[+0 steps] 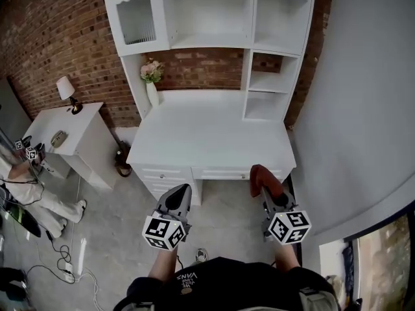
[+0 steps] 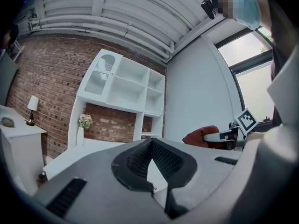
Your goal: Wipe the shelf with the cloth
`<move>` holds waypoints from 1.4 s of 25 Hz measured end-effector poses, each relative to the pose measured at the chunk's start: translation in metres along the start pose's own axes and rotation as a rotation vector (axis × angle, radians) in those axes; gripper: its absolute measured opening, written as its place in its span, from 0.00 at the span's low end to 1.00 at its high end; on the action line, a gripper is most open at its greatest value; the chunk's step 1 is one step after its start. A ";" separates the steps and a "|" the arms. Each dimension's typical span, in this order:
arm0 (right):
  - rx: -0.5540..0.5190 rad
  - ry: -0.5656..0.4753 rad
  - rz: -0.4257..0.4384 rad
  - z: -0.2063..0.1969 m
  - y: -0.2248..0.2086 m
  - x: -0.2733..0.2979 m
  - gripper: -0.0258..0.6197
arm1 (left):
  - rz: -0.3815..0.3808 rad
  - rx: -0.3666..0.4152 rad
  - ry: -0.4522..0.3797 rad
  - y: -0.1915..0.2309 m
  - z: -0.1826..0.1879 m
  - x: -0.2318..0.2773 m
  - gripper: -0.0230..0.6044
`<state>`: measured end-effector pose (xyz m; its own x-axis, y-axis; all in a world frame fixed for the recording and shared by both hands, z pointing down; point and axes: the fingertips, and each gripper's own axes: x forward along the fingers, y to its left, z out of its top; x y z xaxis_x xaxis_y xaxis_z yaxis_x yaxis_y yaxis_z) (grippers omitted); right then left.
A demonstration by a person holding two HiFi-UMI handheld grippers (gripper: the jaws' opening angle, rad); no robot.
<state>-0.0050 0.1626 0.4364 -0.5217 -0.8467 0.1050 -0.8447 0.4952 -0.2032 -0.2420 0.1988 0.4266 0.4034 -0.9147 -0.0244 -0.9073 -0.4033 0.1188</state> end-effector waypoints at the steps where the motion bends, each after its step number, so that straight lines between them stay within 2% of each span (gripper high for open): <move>1: 0.001 -0.004 -0.011 0.001 0.003 0.007 0.18 | -0.014 0.002 0.002 0.009 0.001 0.005 0.05; 9: 0.012 -0.014 -0.098 0.002 0.022 0.052 0.18 | -0.090 0.002 0.018 0.067 0.007 0.030 0.05; 16: 0.029 -0.008 -0.175 -0.005 0.015 0.066 0.18 | -0.161 -0.010 0.049 0.084 -0.003 0.057 0.05; 21: 0.044 -0.012 -0.212 -0.005 -0.011 0.073 0.18 | -0.189 -0.011 0.070 0.081 -0.011 0.087 0.05; 27: 0.044 -0.021 -0.214 0.001 -0.059 0.084 0.18 | -0.199 -0.010 0.083 0.063 -0.024 0.134 0.05; 35: 0.019 0.006 -0.153 0.015 -0.143 0.120 0.18 | -0.145 0.002 0.068 0.034 -0.028 0.217 0.05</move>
<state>0.0552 -0.0126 0.4639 -0.3879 -0.9107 0.1420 -0.9119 0.3568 -0.2026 -0.1818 -0.0121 0.4535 0.5371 -0.8431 0.0265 -0.8393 -0.5310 0.1166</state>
